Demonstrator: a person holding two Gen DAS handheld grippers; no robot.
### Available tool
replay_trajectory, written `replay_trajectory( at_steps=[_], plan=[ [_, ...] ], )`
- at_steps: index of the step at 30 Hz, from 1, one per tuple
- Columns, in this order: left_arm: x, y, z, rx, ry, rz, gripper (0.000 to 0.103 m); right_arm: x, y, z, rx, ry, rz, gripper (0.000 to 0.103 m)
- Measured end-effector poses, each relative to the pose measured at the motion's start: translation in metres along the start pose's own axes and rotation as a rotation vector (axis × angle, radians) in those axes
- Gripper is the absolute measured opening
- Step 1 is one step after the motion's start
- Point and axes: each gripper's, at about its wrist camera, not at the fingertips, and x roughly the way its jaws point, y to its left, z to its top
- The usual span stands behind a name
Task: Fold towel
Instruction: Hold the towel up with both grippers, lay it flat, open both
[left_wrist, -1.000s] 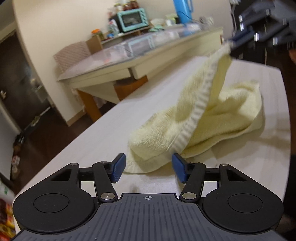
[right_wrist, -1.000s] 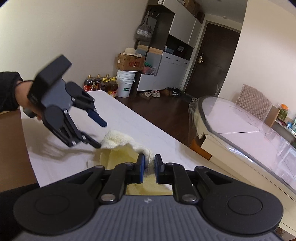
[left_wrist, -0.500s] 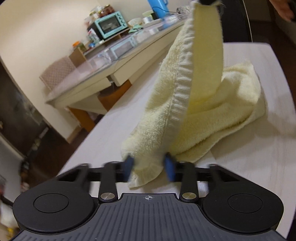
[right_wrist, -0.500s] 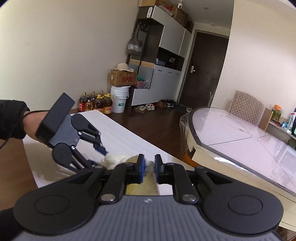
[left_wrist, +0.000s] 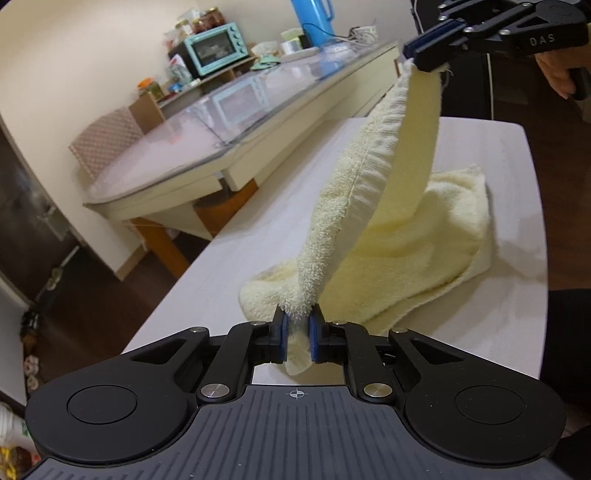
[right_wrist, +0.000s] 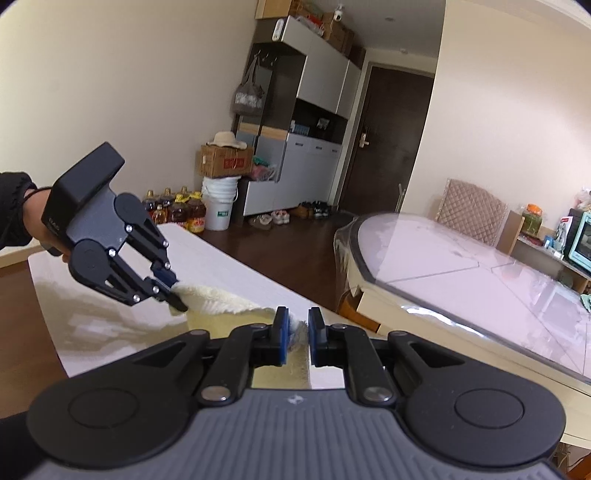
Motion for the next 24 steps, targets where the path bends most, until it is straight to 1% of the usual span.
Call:
replay_trajectory(
  at_steps=[2, 3, 6, 9, 10, 12, 14, 16, 17, 22, 24],
  plan=[
    [-0.004, -0.001, 0.002, -0.018, -0.014, -0.010, 0.011, -0.005, 0.002, -0.001, -0.008, -0.016, -0.010, 0.012],
    [-0.018, -0.004, 0.007, -0.029, -0.042, -0.016, 0.011, -0.008, 0.003, 0.000, -0.014, -0.024, -0.017, 0.012],
    [-0.045, -0.009, 0.022, -0.010, -0.072, -0.039, 0.011, -0.020, 0.001, 0.004, -0.015, -0.054, -0.044, 0.012],
    [-0.055, -0.007, 0.035, -0.011, -0.057, -0.038, 0.011, -0.026, -0.005, 0.005, 0.010, -0.061, -0.070, 0.012],
    [-0.053, -0.004, 0.040, -0.012, -0.048, -0.023, 0.011, -0.025, -0.008, 0.004, 0.019, -0.057, -0.078, 0.012],
    [-0.045, 0.002, 0.046, -0.032, -0.012, -0.021, 0.011, -0.019, -0.016, -0.001, 0.050, -0.045, -0.073, 0.012],
    [-0.030, 0.009, 0.050, -0.050, 0.004, 0.008, 0.011, -0.001, -0.027, -0.010, 0.094, -0.016, -0.068, 0.012],
    [-0.010, 0.017, 0.053, -0.060, 0.037, 0.017, 0.011, 0.017, -0.036, -0.017, 0.108, 0.020, -0.074, 0.012],
    [0.001, 0.020, 0.055, -0.061, 0.044, 0.022, 0.011, 0.020, -0.039, -0.018, 0.117, 0.027, -0.073, 0.012],
    [0.056, 0.042, 0.063, -0.087, 0.124, 0.003, 0.011, 0.069, -0.078, -0.036, 0.248, 0.128, -0.046, 0.012],
    [0.070, 0.050, 0.065, -0.111, 0.144, -0.006, 0.012, 0.078, -0.089, -0.040, 0.285, 0.153, -0.039, 0.012]
  ],
)
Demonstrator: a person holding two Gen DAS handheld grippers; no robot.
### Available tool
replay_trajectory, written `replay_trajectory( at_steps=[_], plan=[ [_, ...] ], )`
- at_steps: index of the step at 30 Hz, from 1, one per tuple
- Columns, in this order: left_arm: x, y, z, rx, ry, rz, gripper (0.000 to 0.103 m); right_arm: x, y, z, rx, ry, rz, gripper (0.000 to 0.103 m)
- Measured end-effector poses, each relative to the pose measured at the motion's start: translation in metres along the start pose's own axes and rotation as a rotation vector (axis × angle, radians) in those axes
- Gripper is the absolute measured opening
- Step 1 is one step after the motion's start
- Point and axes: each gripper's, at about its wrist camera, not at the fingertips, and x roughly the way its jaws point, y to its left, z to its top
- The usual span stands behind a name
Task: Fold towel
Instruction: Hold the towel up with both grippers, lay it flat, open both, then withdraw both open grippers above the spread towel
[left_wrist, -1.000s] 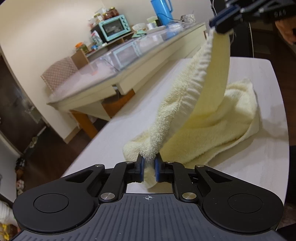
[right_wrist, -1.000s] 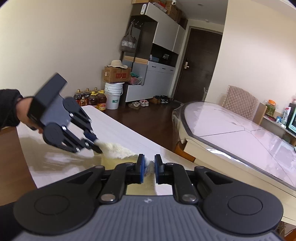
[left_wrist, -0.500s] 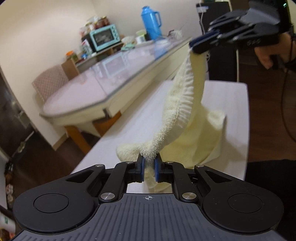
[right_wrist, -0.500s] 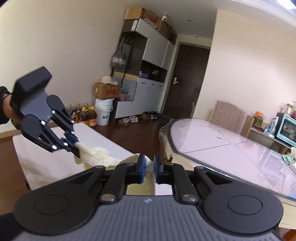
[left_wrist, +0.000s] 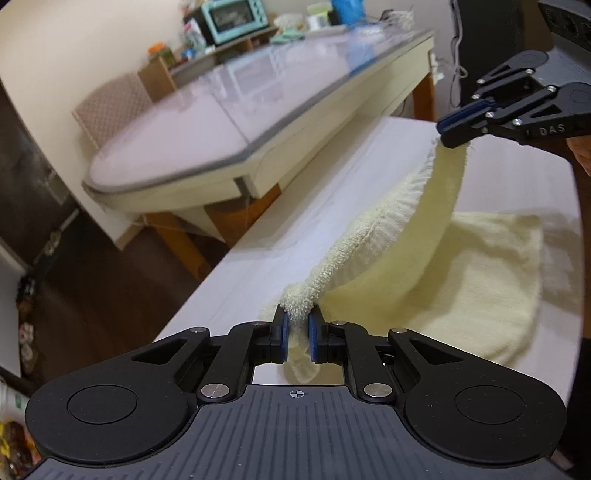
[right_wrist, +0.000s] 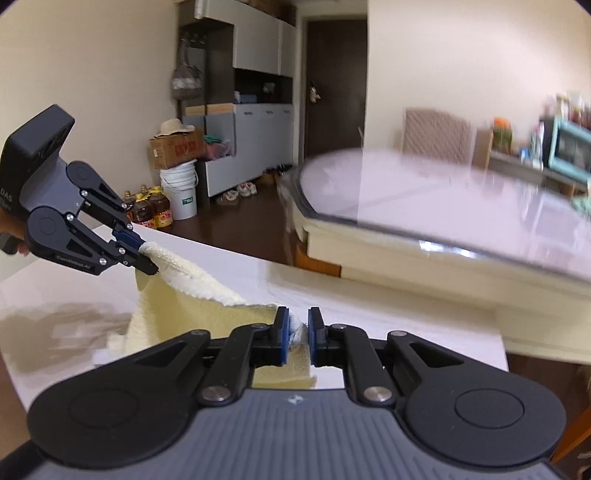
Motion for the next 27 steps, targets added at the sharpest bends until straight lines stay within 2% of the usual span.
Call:
replay_trajectory(
  at_steps=[5, 12, 14, 15, 17, 20, 23, 25, 27],
  plan=[
    [0.029, 0.016, 0.010, -0.055, 0.024, -0.013, 0.016, 0.028, -0.019, -0.001, 0.058, 0.062, -0.009, 0.012],
    [0.060, 0.023, 0.018, -0.118, 0.040, 0.035, 0.021, 0.063, -0.025, -0.003, 0.065, 0.100, -0.042, 0.015],
    [0.065, 0.023, 0.020, -0.122, 0.044, 0.054, 0.024, 0.068, -0.026, -0.003, 0.067, 0.102, -0.053, 0.024],
    [0.068, 0.026, 0.021, -0.140, 0.043, 0.076, 0.029, 0.071, -0.028, -0.003, 0.073, 0.104, -0.060, 0.028],
    [0.071, 0.030, 0.022, -0.164, 0.043, 0.094, 0.034, 0.074, -0.031, -0.003, 0.078, 0.103, -0.087, 0.032],
    [0.072, 0.042, 0.021, -0.246, 0.033, 0.119, 0.042, 0.069, -0.035, -0.003, 0.100, 0.082, -0.104, 0.044],
    [0.067, 0.047, 0.014, -0.264, 0.022, 0.129, 0.056, 0.054, -0.031, -0.008, 0.090, 0.083, -0.070, 0.050],
    [0.058, 0.047, 0.006, -0.255, 0.011, 0.132, 0.059, 0.039, -0.022, -0.016, 0.065, 0.084, -0.021, 0.057],
    [0.046, 0.044, -0.006, -0.236, -0.002, 0.128, 0.059, 0.022, -0.013, -0.024, 0.038, 0.084, 0.035, 0.058]
  ],
)
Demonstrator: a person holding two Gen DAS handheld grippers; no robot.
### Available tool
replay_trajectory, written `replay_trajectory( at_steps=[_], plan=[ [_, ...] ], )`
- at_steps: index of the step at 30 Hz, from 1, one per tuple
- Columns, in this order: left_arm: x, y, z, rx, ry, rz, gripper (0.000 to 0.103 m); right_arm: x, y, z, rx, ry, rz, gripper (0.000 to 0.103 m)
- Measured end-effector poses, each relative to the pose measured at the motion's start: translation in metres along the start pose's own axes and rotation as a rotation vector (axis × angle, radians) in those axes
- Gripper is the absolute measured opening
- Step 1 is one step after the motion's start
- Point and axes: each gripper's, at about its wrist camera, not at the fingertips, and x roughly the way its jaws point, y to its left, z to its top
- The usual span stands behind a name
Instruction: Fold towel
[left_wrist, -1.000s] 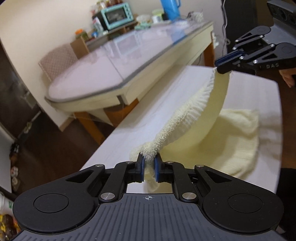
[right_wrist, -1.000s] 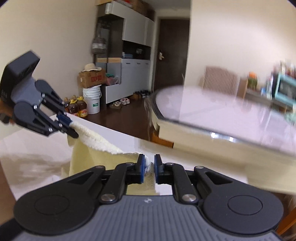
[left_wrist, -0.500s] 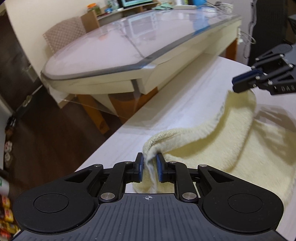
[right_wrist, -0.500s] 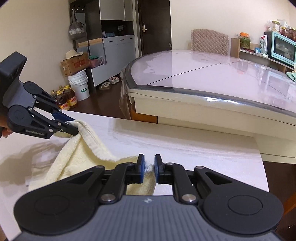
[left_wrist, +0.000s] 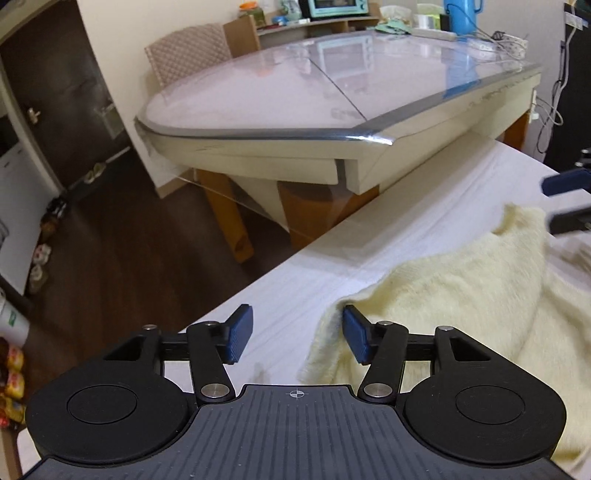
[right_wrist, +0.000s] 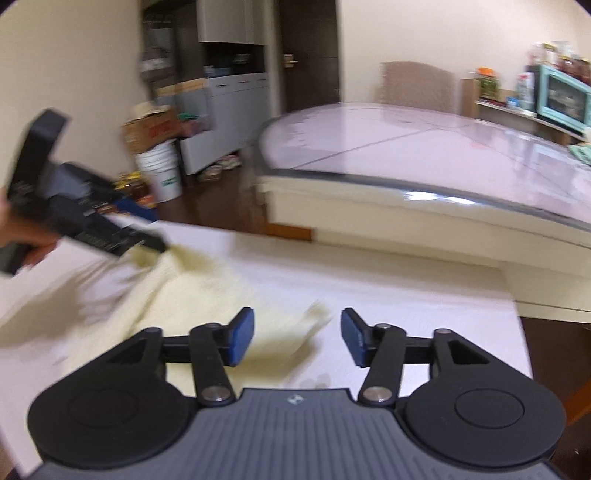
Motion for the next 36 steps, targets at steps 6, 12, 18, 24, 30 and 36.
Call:
replay_trajectory(
  at_steps=[6, 12, 18, 24, 30, 36],
  plan=[
    [-0.044, -0.012, -0.054, 0.119, -0.029, -0.068, 0.059, -0.041, 0.039, -0.032, -0.142, 0.032, 0.096, 0.058],
    [-0.076, -0.045, -0.094, 0.318, -0.058, -0.177, 0.054, -0.070, 0.071, -0.056, -0.285, 0.075, 0.109, 0.058],
    [-0.074, -0.068, -0.094, 0.477, -0.063, -0.259, 0.044, -0.067, 0.080, -0.065, -0.304, 0.149, 0.115, 0.057],
    [-0.069, -0.080, -0.089, 0.615, -0.057, -0.284, 0.035, -0.055, 0.074, -0.069, -0.284, 0.193, 0.103, 0.043],
    [-0.062, -0.086, -0.084, 0.635, -0.025, -0.298, 0.005, -0.046, 0.069, -0.067, -0.261, 0.210, 0.103, 0.009],
    [-0.089, -0.085, -0.092, 0.617, -0.011, -0.279, 0.004, -0.062, 0.079, -0.065, -0.279, 0.185, 0.115, 0.008]
  ],
)
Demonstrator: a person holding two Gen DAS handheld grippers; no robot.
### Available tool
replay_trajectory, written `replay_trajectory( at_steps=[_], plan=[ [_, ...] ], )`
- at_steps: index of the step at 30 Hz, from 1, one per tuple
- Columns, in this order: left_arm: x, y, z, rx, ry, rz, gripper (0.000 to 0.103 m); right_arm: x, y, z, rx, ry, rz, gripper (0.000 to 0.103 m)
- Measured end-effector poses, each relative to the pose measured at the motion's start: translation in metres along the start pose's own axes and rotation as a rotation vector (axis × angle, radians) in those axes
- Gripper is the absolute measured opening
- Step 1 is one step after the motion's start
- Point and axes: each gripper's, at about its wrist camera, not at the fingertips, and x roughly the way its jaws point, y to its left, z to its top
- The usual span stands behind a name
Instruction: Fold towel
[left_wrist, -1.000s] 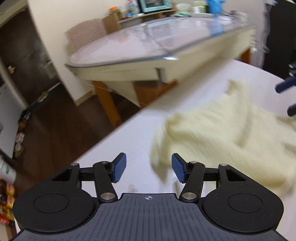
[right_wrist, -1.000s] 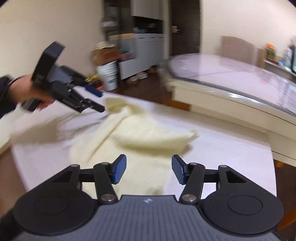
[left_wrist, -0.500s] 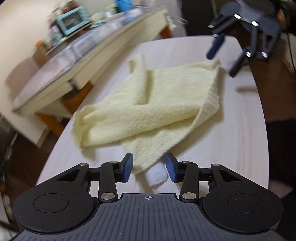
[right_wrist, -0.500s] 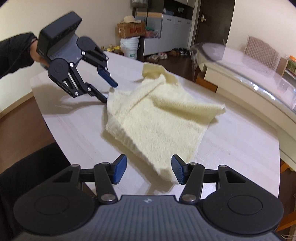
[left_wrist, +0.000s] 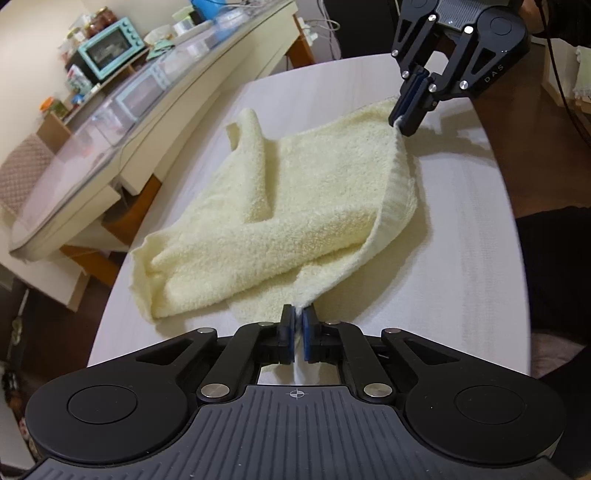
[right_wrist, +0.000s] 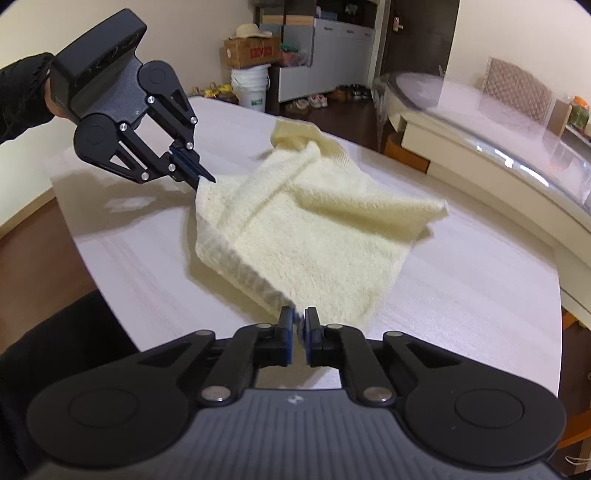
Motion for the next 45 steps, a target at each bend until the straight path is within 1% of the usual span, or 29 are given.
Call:
replay_trajectory(
  at_steps=[2, 3, 5, 7, 11, 15, 17, 18, 19, 20, 21, 23, 24, 26, 27, 28, 29, 31, 32, 33, 34, 36, 38, 40, 41, 42, 43, 44, 45],
  plan=[
    [-0.013, -0.004, -0.003, -0.006, 0.009, -0.001, 0.004, -0.007, 0.006, 0.001, -0.008, -0.001, 0.019, 0.008],
    [-0.022, -0.009, -0.006, -0.015, 0.016, -0.013, 0.004, -0.009, 0.009, 0.000, -0.011, -0.002, 0.028, 0.008],
    [-0.039, -0.024, -0.012, -0.022, 0.038, -0.027, 0.004, -0.016, 0.019, -0.001, -0.024, -0.005, 0.056, 0.008],
    [-0.049, -0.036, -0.017, -0.039, 0.056, -0.043, 0.004, -0.020, 0.029, -0.002, -0.049, 0.001, 0.067, 0.008],
    [-0.055, -0.056, -0.021, -0.055, 0.078, -0.061, 0.004, -0.018, 0.042, -0.011, -0.087, 0.037, 0.071, 0.008],
    [-0.052, -0.069, -0.023, -0.073, 0.077, -0.085, 0.005, -0.022, 0.048, -0.020, -0.095, 0.063, 0.072, 0.008],
    [-0.047, -0.071, -0.023, -0.076, 0.082, -0.090, 0.010, -0.024, 0.049, -0.023, -0.097, 0.084, 0.082, 0.010],
    [-0.045, -0.069, -0.024, -0.086, 0.084, -0.108, 0.013, -0.024, 0.049, -0.025, -0.098, 0.095, 0.087, 0.013],
    [-0.042, -0.066, -0.025, -0.095, 0.087, -0.127, 0.020, -0.024, 0.048, -0.026, -0.099, 0.104, 0.090, 0.018],
    [-0.040, -0.064, -0.025, -0.105, 0.089, -0.146, 0.025, -0.025, 0.048, -0.026, -0.099, 0.102, 0.092, 0.019],
    [-0.042, -0.060, -0.026, -0.113, 0.076, -0.169, 0.031, -0.028, 0.046, -0.026, -0.090, 0.094, 0.099, 0.020],
    [-0.048, -0.053, -0.026, -0.129, 0.051, -0.215, 0.036, -0.034, 0.041, -0.024, -0.060, 0.064, 0.117, 0.024],
    [-0.054, -0.048, -0.027, -0.141, 0.033, -0.221, 0.042, -0.036, 0.039, -0.022, -0.045, 0.045, 0.118, 0.027],
    [-0.062, -0.037, -0.026, -0.164, 0.011, -0.166, 0.043, -0.043, 0.028, -0.016, 0.009, -0.027, 0.100, 0.035],
    [-0.057, -0.026, -0.023, -0.178, 0.006, -0.098, 0.043, -0.044, 0.023, -0.014, 0.028, -0.054, 0.080, 0.044],
    [-0.051, -0.015, -0.020, -0.193, 0.002, -0.029, 0.043, -0.041, 0.017, -0.010, 0.048, -0.073, 0.059, 0.049],
    [-0.046, -0.004, -0.018, -0.207, -0.003, 0.041, 0.042, -0.037, 0.010, -0.006, 0.070, -0.084, 0.043, 0.049],
    [-0.027, 0.005, -0.014, -0.169, 0.016, 0.132, 0.039, -0.026, 0.000, 0.001, 0.103, -0.096, 0.029, 0.049],
    [-0.019, 0.007, -0.013, -0.159, 0.023, 0.149, 0.039, -0.021, -0.003, 0.003, 0.111, -0.100, 0.027, 0.049],
    [-0.001, 0.013, -0.010, -0.127, 0.031, 0.178, 0.035, -0.018, -0.005, 0.005, 0.115, -0.101, 0.026, 0.049],
    [0.007, 0.016, -0.009, -0.115, 0.033, 0.182, 0.029, -0.013, -0.008, 0.008, 0.119, -0.104, 0.022, 0.049],
    [0.022, 0.020, -0.007, -0.097, 0.033, 0.184, 0.024, -0.011, -0.008, 0.008, 0.120, -0.105, 0.022, 0.049],
    [0.035, 0.029, -0.005, -0.098, 0.034, 0.187, 0.023, -0.008, -0.010, 0.009, 0.124, -0.109, 0.018, 0.050],
    [0.046, 0.038, -0.004, -0.125, 0.028, 0.164, 0.024, -0.006, -0.012, 0.009, 0.133, -0.107, 0.024, 0.050],
    [0.048, 0.043, -0.004, -0.146, 0.023, 0.150, 0.024, -0.004, -0.014, 0.009, 0.138, -0.106, 0.028, 0.051],
    [0.046, 0.042, -0.005, -0.152, 0.021, 0.145, 0.026, -0.002, -0.015, 0.009, 0.142, -0.103, 0.033, 0.051],
    [0.047, 0.044, -0.005, -0.155, 0.023, 0.139, 0.026, 0.001, -0.016, 0.009, 0.143, -0.096, 0.037, 0.051],
    [0.044, 0.043, -0.007, -0.156, 0.025, 0.137, 0.022, 0.004, -0.017, 0.009, 0.143, -0.090, 0.041, 0.051],
    [0.043, 0.045, -0.007, -0.165, 0.030, 0.135, 0.008, 0.007, -0.017, 0.009, 0.142, -0.084, 0.048, 0.051]
  ],
)
